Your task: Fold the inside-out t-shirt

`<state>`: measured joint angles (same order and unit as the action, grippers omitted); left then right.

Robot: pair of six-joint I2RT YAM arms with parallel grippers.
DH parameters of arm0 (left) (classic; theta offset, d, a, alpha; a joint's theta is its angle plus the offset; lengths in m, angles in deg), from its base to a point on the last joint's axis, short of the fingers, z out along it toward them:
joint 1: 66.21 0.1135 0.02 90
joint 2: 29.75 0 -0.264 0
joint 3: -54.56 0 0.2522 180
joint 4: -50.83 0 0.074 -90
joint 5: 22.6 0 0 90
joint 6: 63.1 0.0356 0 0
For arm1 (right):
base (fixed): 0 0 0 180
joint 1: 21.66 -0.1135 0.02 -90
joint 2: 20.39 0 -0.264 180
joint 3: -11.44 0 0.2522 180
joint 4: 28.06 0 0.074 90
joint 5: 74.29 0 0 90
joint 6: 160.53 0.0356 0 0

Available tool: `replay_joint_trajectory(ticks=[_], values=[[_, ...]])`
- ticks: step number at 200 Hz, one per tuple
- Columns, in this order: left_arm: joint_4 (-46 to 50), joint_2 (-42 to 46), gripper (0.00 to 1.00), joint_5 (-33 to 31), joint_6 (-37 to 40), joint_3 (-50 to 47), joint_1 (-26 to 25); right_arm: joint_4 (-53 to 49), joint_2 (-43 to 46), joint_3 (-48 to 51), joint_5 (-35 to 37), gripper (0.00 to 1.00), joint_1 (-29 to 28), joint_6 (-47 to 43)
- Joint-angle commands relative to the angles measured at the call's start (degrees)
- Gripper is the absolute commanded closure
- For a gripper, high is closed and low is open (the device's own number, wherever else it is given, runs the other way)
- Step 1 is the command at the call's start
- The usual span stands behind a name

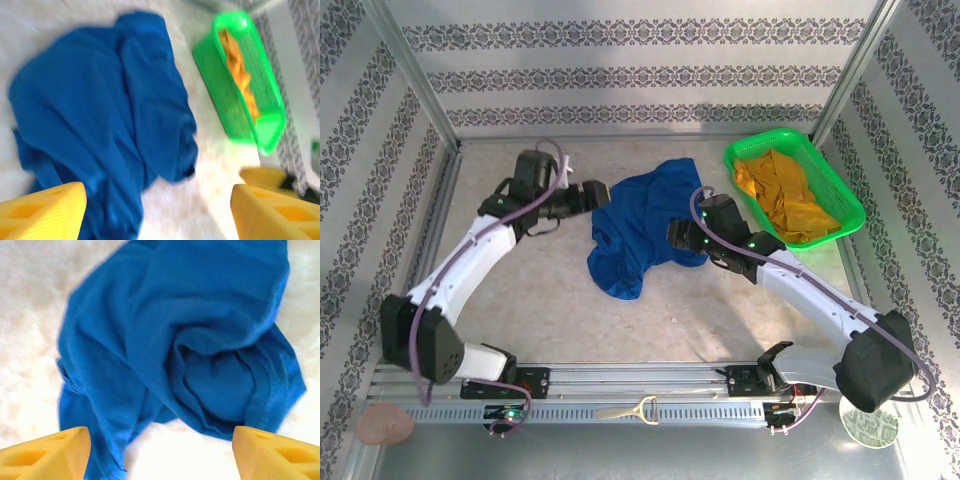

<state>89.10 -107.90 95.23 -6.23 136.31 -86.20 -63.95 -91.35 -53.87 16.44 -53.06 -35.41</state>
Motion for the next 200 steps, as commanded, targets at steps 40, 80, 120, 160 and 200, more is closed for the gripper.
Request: replay_joint_trajectory(ticks=[40, 80, 120, 160, 200], values=[[3.1, -7.8, 0.20, -11.1, 6.2, -8.3, -15.2, -1.5, -18.5, -6.1, 3.2, 0.24, -2.1, -4.9], [-2.4, -13.9, 0.17, -11.0, 7.6, -8.3, -16.8, 0.0, -27.1, -10.0, 2.8, 0.26, -2.2, -1.2], [-5.1, -21.5, 0.25, -13.0, 8.6, -5.5, -16.7, -0.2, -27.0, -11.1, 1.3, 0.85, -1.4, -1.1], [-5.3, -17.4, 1.00, -14.2, 9.7, -2.3, -9.2, -1.8, -11.2, -9.4, -6.1, 1.00, 3.8, 0.0], [1.8, -2.0, 1.00, -9.3, 8.9, 4.3, 3.0, -5.6, 1.6, -11.0, -16.1, 1.00, 9.8, 3.0]])
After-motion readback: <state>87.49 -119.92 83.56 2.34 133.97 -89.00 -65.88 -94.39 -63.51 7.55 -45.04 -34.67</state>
